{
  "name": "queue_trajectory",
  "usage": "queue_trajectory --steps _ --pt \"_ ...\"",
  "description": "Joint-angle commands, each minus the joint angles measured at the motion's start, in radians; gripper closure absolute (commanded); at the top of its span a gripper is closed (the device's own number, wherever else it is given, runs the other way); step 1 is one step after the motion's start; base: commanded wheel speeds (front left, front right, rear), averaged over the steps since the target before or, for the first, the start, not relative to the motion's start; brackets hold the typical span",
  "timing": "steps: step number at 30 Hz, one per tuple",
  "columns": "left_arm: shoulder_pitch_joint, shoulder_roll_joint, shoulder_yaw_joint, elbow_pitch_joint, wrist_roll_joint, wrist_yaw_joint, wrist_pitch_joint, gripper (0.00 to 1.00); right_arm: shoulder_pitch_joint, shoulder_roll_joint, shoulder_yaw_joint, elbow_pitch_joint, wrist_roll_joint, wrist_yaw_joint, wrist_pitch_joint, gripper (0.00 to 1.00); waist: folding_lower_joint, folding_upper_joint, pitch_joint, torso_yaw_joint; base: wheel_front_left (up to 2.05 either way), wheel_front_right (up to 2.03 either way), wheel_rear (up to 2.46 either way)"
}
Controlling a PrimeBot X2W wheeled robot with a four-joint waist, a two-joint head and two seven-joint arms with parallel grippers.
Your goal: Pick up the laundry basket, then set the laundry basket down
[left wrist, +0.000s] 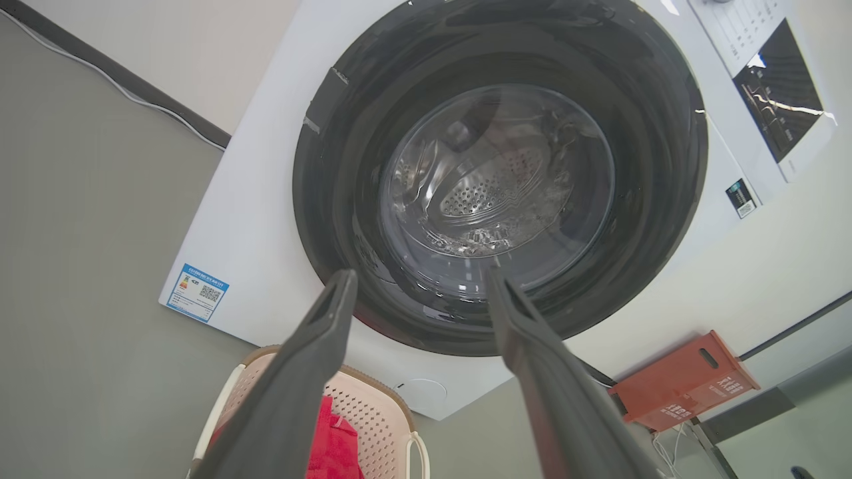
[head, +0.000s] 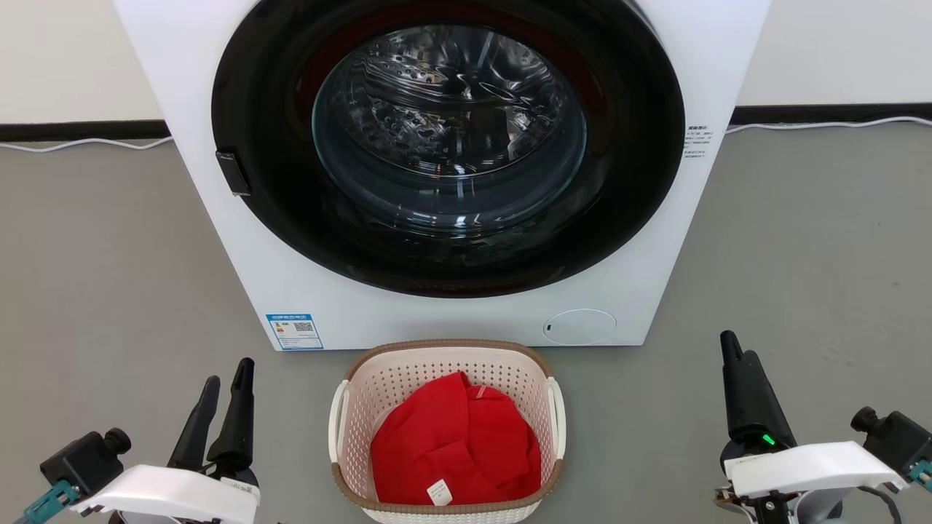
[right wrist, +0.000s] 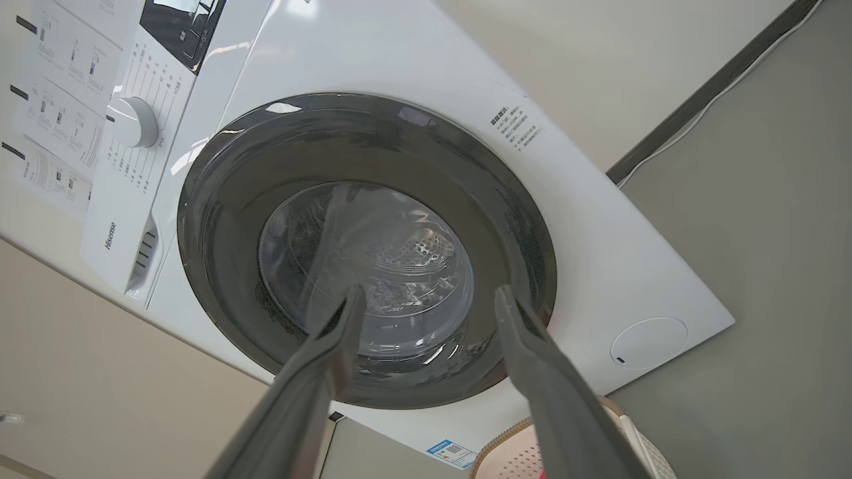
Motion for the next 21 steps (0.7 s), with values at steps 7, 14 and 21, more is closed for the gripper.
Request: queue_trajectory --steps 7,14,21 --pt "-0.034 0.027 0.019 -0.046 0.105 -0.002 -0.030 0.00 -0.032 -0.010 0.020 -0.056 -0.143 0.005 -0.032 0.00 0.0000 0.0000 0.001 -0.001 0.00 0.00 0.00" --pt "-0.034 0.037 0.014 -0.051 0.178 -0.002 -0.050 0.00 -0.031 -0.011 0.030 -0.073 -0.236 0.005 -0.052 0.00 0.0000 0.0000 0.003 -0.002 0.00 0.00 0.00" --pt "-0.034 0.049 0.004 -0.057 0.239 -0.002 -0.068 0.00 -0.029 -0.011 0.038 -0.085 -0.308 0.006 -0.070 0.00 0.0000 0.0000 0.002 -0.002 0.00 0.00 0.00"
